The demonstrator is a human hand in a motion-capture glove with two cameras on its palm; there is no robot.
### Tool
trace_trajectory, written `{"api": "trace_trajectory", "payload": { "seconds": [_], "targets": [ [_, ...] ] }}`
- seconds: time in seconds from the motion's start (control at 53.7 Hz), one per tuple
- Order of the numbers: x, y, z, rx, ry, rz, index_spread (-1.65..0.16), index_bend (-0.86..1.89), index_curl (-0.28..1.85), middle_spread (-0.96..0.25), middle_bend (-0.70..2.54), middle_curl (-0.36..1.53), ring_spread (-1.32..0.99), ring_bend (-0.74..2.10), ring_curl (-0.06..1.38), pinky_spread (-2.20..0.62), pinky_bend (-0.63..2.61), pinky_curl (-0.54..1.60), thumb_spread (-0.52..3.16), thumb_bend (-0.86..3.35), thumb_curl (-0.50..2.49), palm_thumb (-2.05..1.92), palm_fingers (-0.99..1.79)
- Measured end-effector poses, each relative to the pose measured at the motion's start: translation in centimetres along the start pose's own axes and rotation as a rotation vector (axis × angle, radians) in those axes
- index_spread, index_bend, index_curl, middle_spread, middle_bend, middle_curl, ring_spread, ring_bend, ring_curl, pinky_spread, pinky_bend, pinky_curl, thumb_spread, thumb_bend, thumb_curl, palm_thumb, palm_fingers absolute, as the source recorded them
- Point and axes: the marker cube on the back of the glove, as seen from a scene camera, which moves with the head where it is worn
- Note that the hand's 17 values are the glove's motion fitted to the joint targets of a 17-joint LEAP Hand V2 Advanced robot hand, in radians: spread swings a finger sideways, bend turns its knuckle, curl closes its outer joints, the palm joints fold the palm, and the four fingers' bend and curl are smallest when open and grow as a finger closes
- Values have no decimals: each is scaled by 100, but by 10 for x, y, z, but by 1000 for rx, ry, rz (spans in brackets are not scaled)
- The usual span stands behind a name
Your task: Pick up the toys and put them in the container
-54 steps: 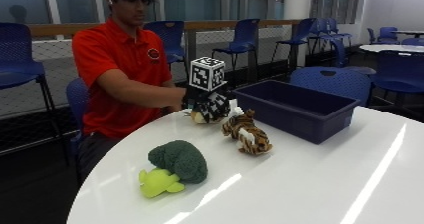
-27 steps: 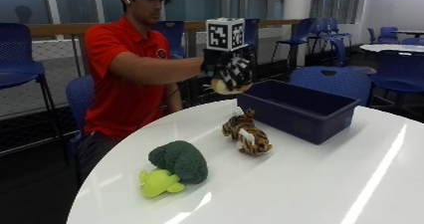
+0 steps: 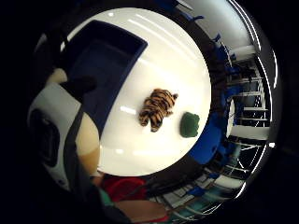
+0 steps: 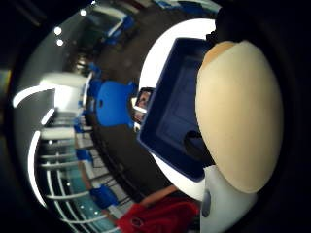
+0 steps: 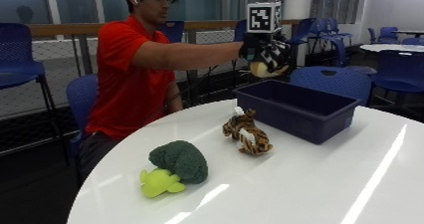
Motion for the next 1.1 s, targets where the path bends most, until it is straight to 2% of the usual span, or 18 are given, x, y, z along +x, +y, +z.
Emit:
{"api": "trace_trajectory", "payload": {
  "seconds": [0.13, 0.279, 0.372, 0.409, 0.502, 0.633, 0.744, 0.875, 1.098],
  "targets": [
    [-21, -9, 9, 5, 43, -121, -47, 34, 82, -59, 60, 96, -59, 103, 66, -42, 120, 48, 48, 8, 102, 71, 72],
    [-26, -12, 17, -11, 11, -33, -48, 32, 88, -59, 56, 97, -58, 98, 65, -42, 116, 46, 52, 4, 103, 68, 64],
    [-22, -6, 27, -122, -12, -51, -46, 19, 87, -55, 46, 92, -52, 87, 63, -32, 114, 46, 73, -2, 99, 54, 24],
    [-20, -2, 29, -156, -54, -86, -45, 19, 85, -49, 33, 88, -46, 78, 62, -25, 114, 47, 84, -8, 92, 42, -3],
    [-5, 7, 30, -137, -85, -113, -42, 9, 73, -36, 21, 80, -30, 48, 51, -12, 110, 41, 98, -12, 77, 18, -35],
    [37, 17, 31, -95, -4, -74, -38, 8, 60, -21, 12, 68, -16, 28, 42, -2, 99, 36, 107, -7, 63, -1, -33],
    [73, 28, 37, -101, -30, -30, -36, 9, 52, -14, 11, 60, -10, 20, 39, 2, 92, 34, 110, -6, 55, -6, -29],
    [123, 40, 47, -113, -57, 63, -34, 10, 45, -10, 11, 52, -6, 17, 38, 5, 85, 32, 109, -8, 46, -9, -27],
    [200, 65, 72, -94, 38, 205, -32, 10, 35, -8, 11, 41, -3, 15, 34, 7, 80, 30, 103, -9, 35, -12, -29]
  ]
}}
